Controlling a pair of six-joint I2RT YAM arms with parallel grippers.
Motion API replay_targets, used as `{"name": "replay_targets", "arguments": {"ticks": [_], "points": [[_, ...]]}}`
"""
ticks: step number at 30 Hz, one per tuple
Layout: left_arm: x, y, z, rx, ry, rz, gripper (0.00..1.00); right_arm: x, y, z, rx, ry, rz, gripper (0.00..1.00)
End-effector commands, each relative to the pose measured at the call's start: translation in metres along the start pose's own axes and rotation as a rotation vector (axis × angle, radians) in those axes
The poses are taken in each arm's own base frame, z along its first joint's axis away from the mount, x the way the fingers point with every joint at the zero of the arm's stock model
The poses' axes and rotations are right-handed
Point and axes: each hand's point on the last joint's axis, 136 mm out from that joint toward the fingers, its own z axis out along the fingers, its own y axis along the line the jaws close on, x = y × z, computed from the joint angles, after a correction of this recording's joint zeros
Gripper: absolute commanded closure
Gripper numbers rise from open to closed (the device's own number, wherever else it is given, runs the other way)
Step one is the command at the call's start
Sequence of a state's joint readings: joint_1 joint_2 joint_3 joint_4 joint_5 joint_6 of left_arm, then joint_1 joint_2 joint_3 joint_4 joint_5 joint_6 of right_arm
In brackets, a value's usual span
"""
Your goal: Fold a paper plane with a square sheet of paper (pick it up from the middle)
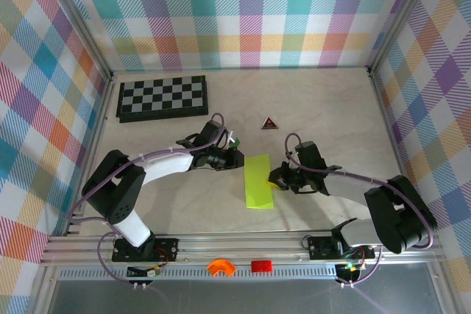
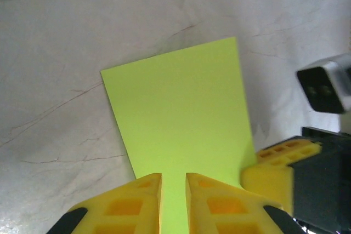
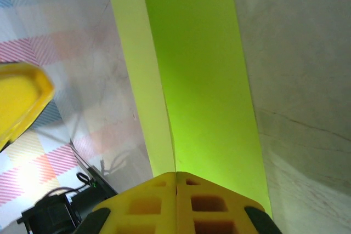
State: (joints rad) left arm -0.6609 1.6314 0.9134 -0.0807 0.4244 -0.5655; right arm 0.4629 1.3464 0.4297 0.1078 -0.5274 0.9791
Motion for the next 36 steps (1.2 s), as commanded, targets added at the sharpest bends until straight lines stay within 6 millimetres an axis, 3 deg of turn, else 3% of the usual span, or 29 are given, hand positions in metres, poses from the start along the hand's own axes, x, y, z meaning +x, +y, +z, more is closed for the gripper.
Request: {"name": "replay_targets", "arguments": {"ticks": [1, 11, 13, 16, 20, 27, 31, 36], "points": [[0.005, -0.007, -0.010, 0.002, -0.008, 0.072, 0.81, -0.011, 0.008, -0.001, -0.048, -0.052, 0.052, 1.00], [0.035, -0.034, -0.028, -0.041, -0.082, 0.363, 0.73, -0.011, 0.008, 0.002, -0.034, -0.021, 0.067, 1.00], [0.041, -0.038, -0.027, -0.028, -0.080, 0.370, 0.64, -0.010, 0.008, 0.003, -0.034, -0.015, 0.070, 1.00], [0.052, -0.045, -0.025, -0.062, -0.096, 0.464, 0.61, -0.010, 0.009, 0.004, -0.038, -0.007, 0.073, 1.00], [0.079, -0.059, -0.018, -0.202, -0.096, 0.727, 0.52, -0.011, 0.013, 0.004, -0.047, -0.008, 0.075, 1.00], [0.119, -0.073, 0.008, -0.367, -0.078, 1.024, 0.41, -0.011, 0.013, 0.005, -0.045, 0.003, 0.078, 0.99], [0.129, -0.074, 0.019, -0.418, -0.071, 1.090, 0.36, -0.010, 0.012, 0.005, -0.043, 0.006, 0.080, 0.99], [0.120, -0.060, 0.027, -0.591, -0.075, 1.127, 0.33, -0.009, 0.011, 0.005, -0.036, 0.010, 0.084, 0.99]]}}
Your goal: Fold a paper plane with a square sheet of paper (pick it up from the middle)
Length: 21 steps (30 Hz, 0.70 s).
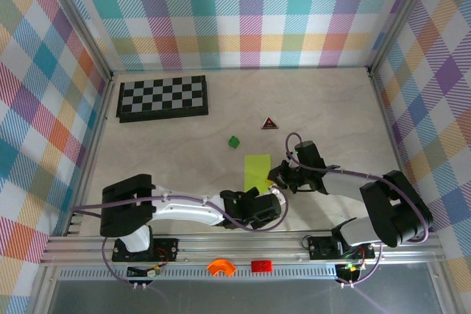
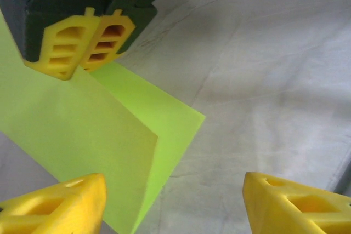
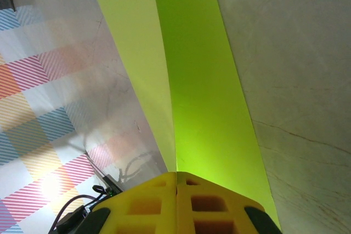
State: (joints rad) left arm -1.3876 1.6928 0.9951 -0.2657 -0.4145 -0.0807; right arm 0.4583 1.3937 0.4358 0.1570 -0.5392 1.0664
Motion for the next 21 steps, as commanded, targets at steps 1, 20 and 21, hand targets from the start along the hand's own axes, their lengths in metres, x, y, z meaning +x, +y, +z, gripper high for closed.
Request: {"name": "replay_targets", "arguments": {"ticks": [1, 20, 21], "points": [[-0.003, 0.021, 0.002, -0.176, 0.025, 0.060, 0.33, -0.003, 0.011, -0.001, -0.023, 0.008, -0.001, 0.98], [-0.008, 0.027, 0.016, -0.274, 0.027, 0.062, 0.57, 0.000, 0.010, -0.005, -0.014, 0.006, -0.009, 0.95], [-0.008, 0.027, 0.017, -0.271, 0.025, 0.061, 0.61, 0.000, 0.010, -0.005, -0.013, 0.006, -0.009, 0.95]]}}
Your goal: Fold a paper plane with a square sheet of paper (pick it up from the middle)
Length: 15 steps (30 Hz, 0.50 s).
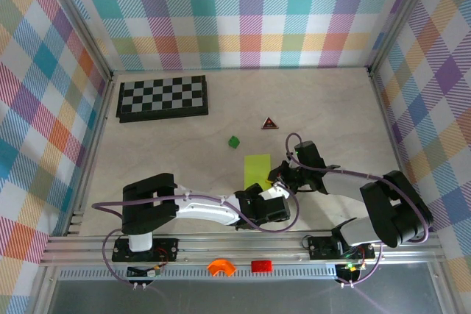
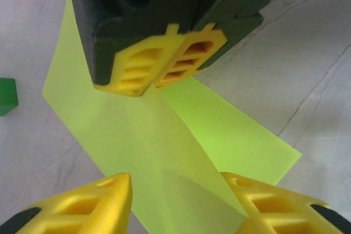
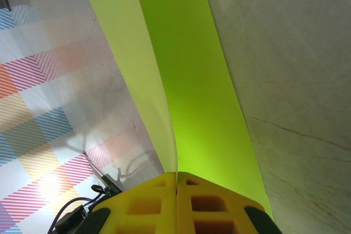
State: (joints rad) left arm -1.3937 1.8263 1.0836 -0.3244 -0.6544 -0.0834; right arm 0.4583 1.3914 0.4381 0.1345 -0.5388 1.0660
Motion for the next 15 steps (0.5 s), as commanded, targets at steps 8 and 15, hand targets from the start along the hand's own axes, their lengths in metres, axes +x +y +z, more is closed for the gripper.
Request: {"name": "replay_targets", "arguments": {"ticks": [8, 15], "points": [[-0.008, -0.001, -0.003, -0.009, -0.021, -0.025, 0.95, -0.003, 0.012, -0.006, -0.016, -0.012, -0.021, 0.92], [-0.002, 0.001, 0.003, 0.119, 0.017, -0.197, 1.00, -0.006, -0.017, -0.029, 0.144, -0.131, -0.018, 0.81]]}}
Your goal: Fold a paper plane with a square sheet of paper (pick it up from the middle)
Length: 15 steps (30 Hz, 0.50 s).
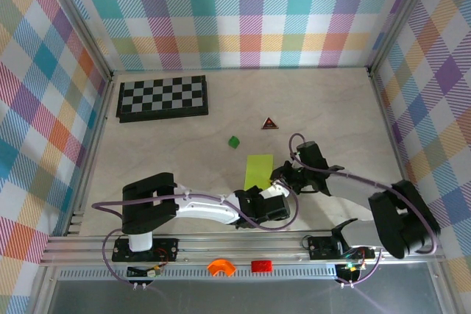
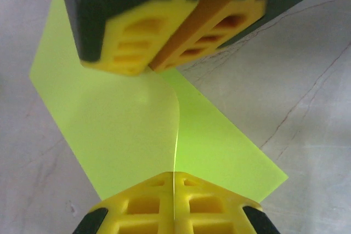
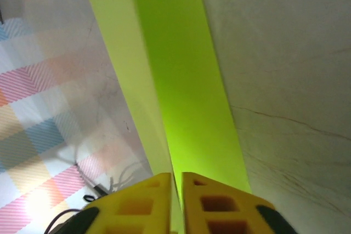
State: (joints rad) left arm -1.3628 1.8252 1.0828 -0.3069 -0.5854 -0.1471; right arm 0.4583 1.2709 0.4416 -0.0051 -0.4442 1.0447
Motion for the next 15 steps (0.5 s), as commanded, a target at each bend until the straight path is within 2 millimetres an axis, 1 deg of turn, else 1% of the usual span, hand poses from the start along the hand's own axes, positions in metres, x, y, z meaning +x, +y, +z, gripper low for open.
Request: {"name": "replay_targets", "arguments": {"ticks": [1, 2, 5, 8, 10, 13, 15], "points": [[0.000, 0.003, -0.003, 0.093, 0.012, -0.121, 1.00, -0.004, -0.017, -0.014, 0.096, -0.070, -0.013, 0.78], [-0.006, 0.002, -0.003, 0.129, -0.002, -0.161, 1.00, -0.004, -0.019, -0.018, 0.105, -0.082, -0.016, 0.76], [-0.009, 0.002, -0.003, 0.209, 0.003, -0.248, 1.00, -0.004, -0.026, -0.026, 0.126, -0.111, -0.019, 0.69], [-0.012, 0.001, -0.004, 0.287, 0.005, -0.319, 1.00, -0.005, -0.031, -0.032, 0.144, -0.132, -0.021, 0.67], [-0.014, 0.001, -0.004, 0.332, 0.011, -0.361, 1.00, -0.007, -0.034, -0.036, 0.160, -0.145, -0.018, 0.65], [-0.017, -0.002, -0.005, 0.402, 0.020, -0.420, 1.00, -0.009, -0.040, -0.039, 0.184, -0.159, -0.024, 0.58], [-0.020, -0.005, -0.006, 0.469, 0.030, -0.471, 1.00, -0.011, -0.043, -0.040, 0.205, -0.170, -0.029, 0.56]]}}
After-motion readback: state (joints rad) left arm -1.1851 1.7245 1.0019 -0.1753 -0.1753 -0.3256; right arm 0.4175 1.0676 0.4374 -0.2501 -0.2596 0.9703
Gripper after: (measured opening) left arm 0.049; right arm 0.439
